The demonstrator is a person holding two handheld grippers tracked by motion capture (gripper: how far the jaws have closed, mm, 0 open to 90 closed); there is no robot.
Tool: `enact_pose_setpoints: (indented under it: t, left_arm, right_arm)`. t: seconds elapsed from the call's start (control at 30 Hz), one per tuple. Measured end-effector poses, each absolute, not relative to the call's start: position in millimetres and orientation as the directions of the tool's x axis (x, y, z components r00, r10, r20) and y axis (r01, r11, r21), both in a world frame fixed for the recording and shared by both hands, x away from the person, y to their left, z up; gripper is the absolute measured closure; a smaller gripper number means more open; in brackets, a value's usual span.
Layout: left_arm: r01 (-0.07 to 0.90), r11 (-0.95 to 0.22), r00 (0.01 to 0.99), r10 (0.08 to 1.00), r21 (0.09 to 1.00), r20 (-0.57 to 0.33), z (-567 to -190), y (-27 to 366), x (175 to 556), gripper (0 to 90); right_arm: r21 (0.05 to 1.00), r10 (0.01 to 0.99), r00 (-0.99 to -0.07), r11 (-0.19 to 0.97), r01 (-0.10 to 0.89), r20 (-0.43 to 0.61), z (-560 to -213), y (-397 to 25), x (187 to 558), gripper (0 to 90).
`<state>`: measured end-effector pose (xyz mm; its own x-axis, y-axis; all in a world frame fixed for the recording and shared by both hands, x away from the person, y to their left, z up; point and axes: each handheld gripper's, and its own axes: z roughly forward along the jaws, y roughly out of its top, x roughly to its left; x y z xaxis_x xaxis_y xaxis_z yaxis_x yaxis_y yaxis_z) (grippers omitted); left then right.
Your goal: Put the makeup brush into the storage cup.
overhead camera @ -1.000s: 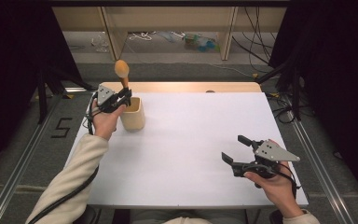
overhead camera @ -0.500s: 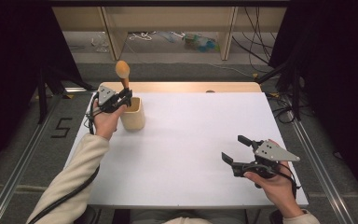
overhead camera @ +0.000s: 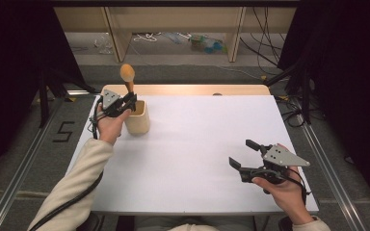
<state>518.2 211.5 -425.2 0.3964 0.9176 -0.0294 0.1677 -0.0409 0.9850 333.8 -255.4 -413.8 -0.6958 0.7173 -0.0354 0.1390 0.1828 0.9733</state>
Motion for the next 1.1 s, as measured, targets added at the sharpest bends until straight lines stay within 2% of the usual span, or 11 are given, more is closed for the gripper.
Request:
enact_pose_setpoints:
  t: [1.0, 1.1]
  left_arm:
    - [0.188, -0.04, 0.391, 0.919, 0.981, -0.038, -431.7, 211.5, 519.4, 74.5]
    - [0.191, -0.036, 0.39, 0.92, 0.981, -0.042, -433.0, 211.3, 519.8, 74.5]
  right_arm:
    - [0.973, 0.716, -0.698, 0.183, 0.142, -0.033, -414.0, -255.1, 334.0, 16.8]
    - [0.971, 0.717, -0.697, 0.174, 0.164, -0.01, -414.4, -253.9, 332.7, 16.8]
